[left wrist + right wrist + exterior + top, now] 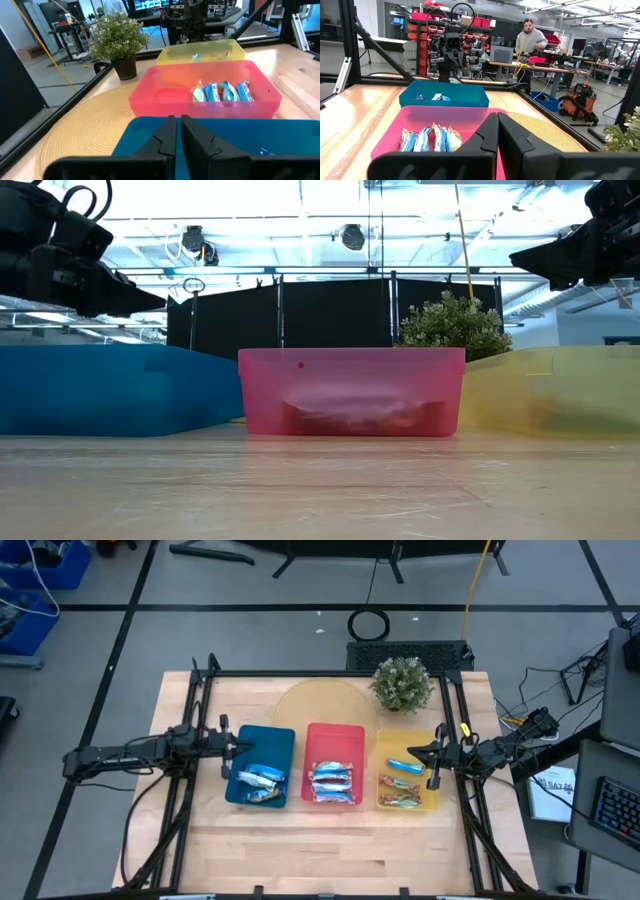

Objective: Pick and place Granola Bars by type
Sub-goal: Return to Home Position

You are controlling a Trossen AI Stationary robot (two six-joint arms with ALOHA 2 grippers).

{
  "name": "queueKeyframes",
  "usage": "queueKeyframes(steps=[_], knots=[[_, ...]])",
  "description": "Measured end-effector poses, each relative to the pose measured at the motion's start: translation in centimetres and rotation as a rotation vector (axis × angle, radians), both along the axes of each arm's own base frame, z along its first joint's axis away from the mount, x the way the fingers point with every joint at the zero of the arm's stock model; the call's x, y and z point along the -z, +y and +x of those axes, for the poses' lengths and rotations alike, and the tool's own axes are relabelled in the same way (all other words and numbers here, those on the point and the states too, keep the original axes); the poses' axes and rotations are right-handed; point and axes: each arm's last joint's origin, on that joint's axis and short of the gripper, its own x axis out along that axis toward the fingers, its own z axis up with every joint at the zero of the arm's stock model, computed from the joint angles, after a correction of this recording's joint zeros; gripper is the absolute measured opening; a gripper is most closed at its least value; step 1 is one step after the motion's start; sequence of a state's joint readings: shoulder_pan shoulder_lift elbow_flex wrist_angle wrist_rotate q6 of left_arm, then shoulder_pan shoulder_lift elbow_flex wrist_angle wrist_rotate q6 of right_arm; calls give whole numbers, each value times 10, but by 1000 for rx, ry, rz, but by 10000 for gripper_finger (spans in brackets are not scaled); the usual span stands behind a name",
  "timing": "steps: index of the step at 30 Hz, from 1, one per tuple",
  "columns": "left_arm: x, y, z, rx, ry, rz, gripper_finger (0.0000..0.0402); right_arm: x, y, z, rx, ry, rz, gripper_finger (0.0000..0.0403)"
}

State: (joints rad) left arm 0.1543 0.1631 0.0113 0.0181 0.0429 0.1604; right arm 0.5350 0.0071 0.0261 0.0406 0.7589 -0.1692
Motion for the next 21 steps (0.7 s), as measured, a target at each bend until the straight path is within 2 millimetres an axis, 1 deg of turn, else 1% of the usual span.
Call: queueKeyframes(steps=[15, 18, 21], knots=[[0, 0, 0, -2, -2, -8, 4, 0, 0, 0, 0, 0, 0, 0], [0, 0, 0, -2, -2, -8, 5, 0, 0, 0, 0, 0, 0, 0], [0, 0, 0, -2, -1, -8, 20, 0, 0, 0, 0, 0, 0, 0]])
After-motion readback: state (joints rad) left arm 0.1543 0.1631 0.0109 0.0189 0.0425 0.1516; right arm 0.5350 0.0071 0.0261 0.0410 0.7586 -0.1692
